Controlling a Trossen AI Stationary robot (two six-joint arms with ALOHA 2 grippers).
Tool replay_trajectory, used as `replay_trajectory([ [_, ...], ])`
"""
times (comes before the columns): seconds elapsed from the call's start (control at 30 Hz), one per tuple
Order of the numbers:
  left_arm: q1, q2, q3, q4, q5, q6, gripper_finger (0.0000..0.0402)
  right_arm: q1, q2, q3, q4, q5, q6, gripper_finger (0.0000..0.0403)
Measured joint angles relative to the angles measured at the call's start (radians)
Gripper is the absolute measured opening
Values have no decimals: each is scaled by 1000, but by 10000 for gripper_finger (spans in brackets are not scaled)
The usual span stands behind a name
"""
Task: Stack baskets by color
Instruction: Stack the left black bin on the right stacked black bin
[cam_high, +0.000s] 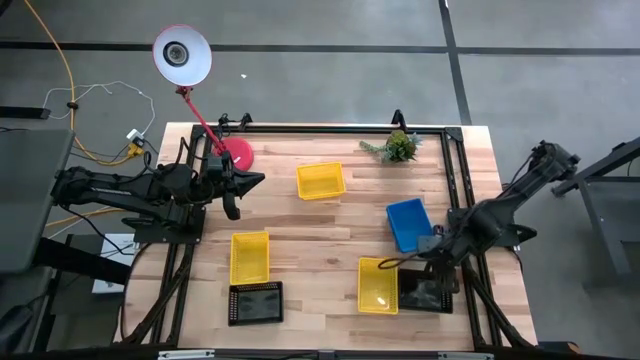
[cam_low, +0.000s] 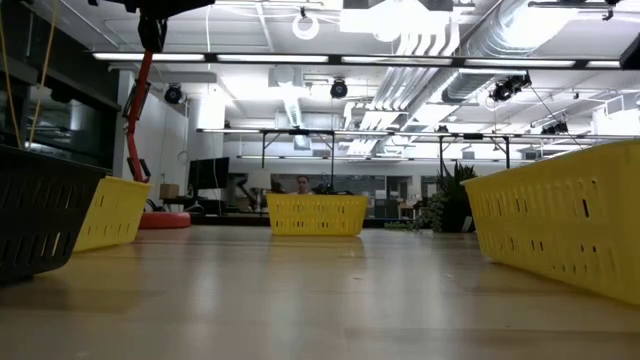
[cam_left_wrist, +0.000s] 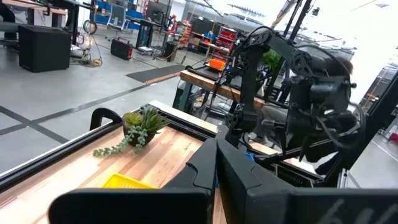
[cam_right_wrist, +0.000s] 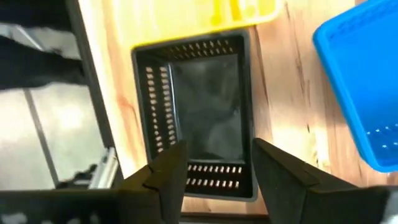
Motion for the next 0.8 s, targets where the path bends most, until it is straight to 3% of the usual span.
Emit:
replay_trajectory([
  [0.2,0,0,0,-1,0,0,0,-4,-60,0,112,79,-9,125],
  [0.43,0,0,0,-1,0,-1,0,-131,-58,0,483,144,-144,12],
  [0.57,0,0,0,-1,0,-1,0,-250,-59,-10,578,141,-278,17],
  [0.67,0,0,0,0,7,-1,0,-352,-76,-120,739,53,-323,4],
  [0.8,0,0,0,0,35,0,0,-466,-78,-348,1206,-9,-277,4],
])
